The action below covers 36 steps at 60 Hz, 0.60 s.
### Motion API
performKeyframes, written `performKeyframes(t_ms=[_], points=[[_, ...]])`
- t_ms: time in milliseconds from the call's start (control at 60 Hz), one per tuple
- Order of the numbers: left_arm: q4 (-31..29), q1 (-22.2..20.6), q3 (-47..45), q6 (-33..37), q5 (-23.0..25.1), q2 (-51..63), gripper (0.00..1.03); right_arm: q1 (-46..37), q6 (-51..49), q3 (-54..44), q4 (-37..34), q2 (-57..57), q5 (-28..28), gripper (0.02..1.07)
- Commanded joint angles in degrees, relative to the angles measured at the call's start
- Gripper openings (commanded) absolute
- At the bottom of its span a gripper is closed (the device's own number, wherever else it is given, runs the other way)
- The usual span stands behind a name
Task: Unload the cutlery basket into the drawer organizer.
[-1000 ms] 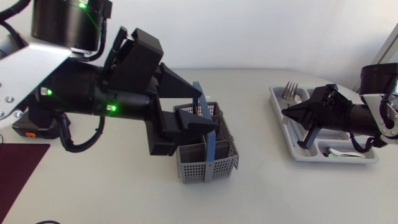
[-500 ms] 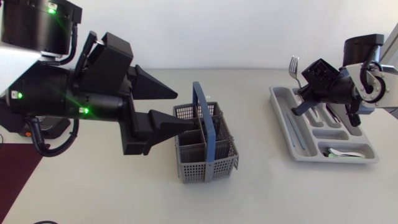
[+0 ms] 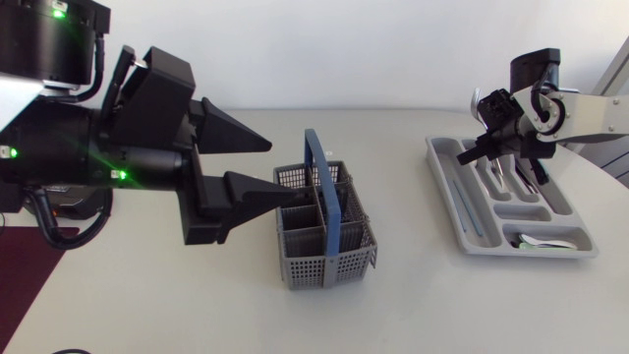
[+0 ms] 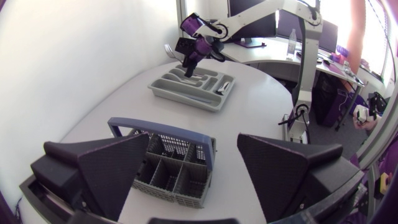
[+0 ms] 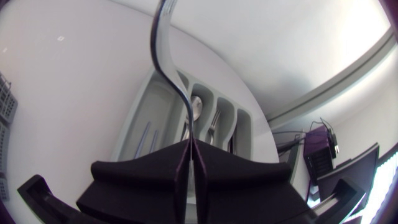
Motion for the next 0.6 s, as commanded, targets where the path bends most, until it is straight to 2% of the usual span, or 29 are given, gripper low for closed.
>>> performKeyframes(t_ms=[0,217,300,583], points=[[-0.2,0.0,-1.5,0.9,-0.3,-0.9,1.0,-1.2,6.2,3.6,-2.3,2.5,2.4,0.07],[-0.5,-0.3,-1.5,0.9,-0.7,-1.2,1.0,-2.3,11.1,9.2,-11.4,6.8,4.8,0.07],[-0.5,-0.4,-1.5,0.8,-0.7,-1.2,1.0,-2.3,11.3,10.4,-12.9,8.0,6.8,0.07],[-0.5,-2.1,-0.5,0.6,-2.3,-0.9,1.0,-4.2,13.4,13.0,-14.9,9.4,7.5,0.07]])
